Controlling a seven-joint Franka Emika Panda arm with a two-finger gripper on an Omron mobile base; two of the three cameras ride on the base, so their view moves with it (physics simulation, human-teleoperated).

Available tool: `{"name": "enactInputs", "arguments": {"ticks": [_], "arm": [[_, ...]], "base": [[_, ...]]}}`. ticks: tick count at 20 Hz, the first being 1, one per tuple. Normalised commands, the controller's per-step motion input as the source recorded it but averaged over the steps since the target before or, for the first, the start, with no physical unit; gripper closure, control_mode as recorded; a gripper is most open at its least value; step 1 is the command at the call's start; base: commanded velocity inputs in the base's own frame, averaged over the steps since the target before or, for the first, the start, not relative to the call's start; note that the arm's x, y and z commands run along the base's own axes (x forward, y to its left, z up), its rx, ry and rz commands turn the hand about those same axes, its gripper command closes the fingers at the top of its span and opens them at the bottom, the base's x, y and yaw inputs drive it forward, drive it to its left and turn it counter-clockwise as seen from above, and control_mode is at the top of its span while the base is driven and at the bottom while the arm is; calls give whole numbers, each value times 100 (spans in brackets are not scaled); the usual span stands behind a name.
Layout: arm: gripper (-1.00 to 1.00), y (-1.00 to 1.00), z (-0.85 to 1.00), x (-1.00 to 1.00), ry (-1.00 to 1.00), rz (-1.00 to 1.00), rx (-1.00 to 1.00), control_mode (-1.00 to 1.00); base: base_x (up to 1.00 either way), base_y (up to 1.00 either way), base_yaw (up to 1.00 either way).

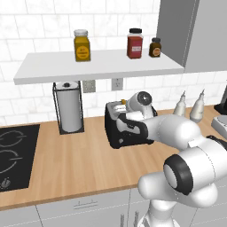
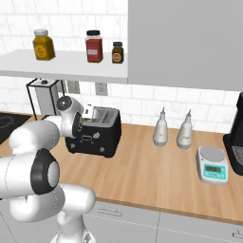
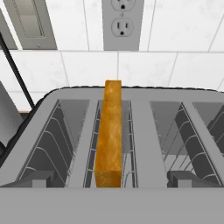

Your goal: Start the toaster. Once the lever pops up, take the bread to the plate on the dining counter.

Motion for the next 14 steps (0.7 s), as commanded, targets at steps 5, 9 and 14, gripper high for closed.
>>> {"name": "enactInputs", "arguments": {"ticks": [5, 9, 14], "arm": [[-100, 0, 0, 0, 0, 0, 0, -100], [-100, 0, 0, 0, 0, 0, 0, -100], [-100, 0, 0, 0, 0, 0, 0, -100]], "base": [[0, 0, 0], [0, 0, 0], [0, 0, 0]]}}
